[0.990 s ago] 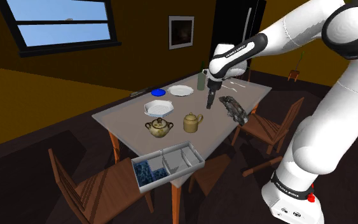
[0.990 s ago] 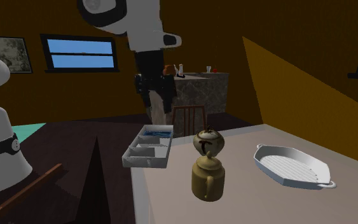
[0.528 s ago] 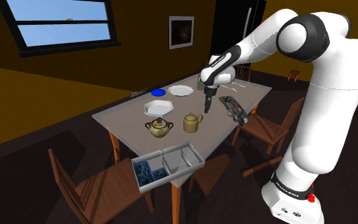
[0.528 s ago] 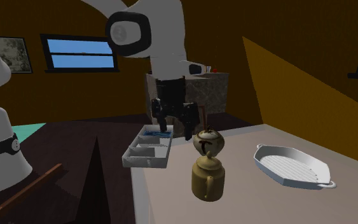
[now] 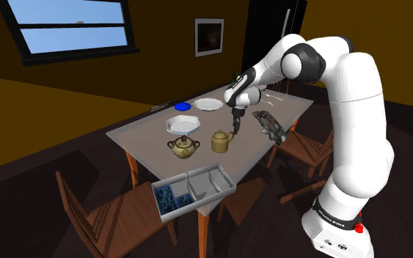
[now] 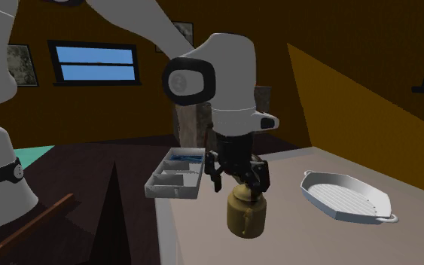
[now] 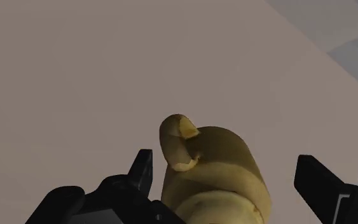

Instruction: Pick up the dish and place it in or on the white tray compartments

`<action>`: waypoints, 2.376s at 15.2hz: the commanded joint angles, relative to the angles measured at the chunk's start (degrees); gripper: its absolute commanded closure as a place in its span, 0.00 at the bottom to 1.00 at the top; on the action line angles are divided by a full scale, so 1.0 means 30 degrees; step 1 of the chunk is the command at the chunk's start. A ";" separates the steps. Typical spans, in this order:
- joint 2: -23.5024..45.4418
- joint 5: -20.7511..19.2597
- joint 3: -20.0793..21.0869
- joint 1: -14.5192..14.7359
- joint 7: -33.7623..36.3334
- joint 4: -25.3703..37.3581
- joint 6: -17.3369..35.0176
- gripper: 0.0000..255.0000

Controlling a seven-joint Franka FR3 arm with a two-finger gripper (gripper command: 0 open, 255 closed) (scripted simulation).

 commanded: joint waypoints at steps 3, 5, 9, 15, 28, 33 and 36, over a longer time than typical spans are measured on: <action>0.2847 0.0362 0.0497 -0.1039 -0.1111 0.2879 -0.0240 0.00; 0.3250 0.0503 0.0636 -0.1141 -0.1197 0.2976 0.0064 0.00; 0.4079 0.0780 0.0907 -0.1338 -0.1367 0.3220 0.0647 0.00; 0.4414 0.0883 0.1015 -0.1418 -0.1429 0.3335 0.0867 0.00; 0.4414 0.0884 0.1014 -0.1417 -0.1430 0.3335 0.0867 1.00; 0.3423 0.0542 0.0678 -0.1171 -0.1200 0.3111 0.0102 1.00; 0.2853 0.0324 0.0484 -0.1031 -0.1054 0.3027 -0.0379 1.00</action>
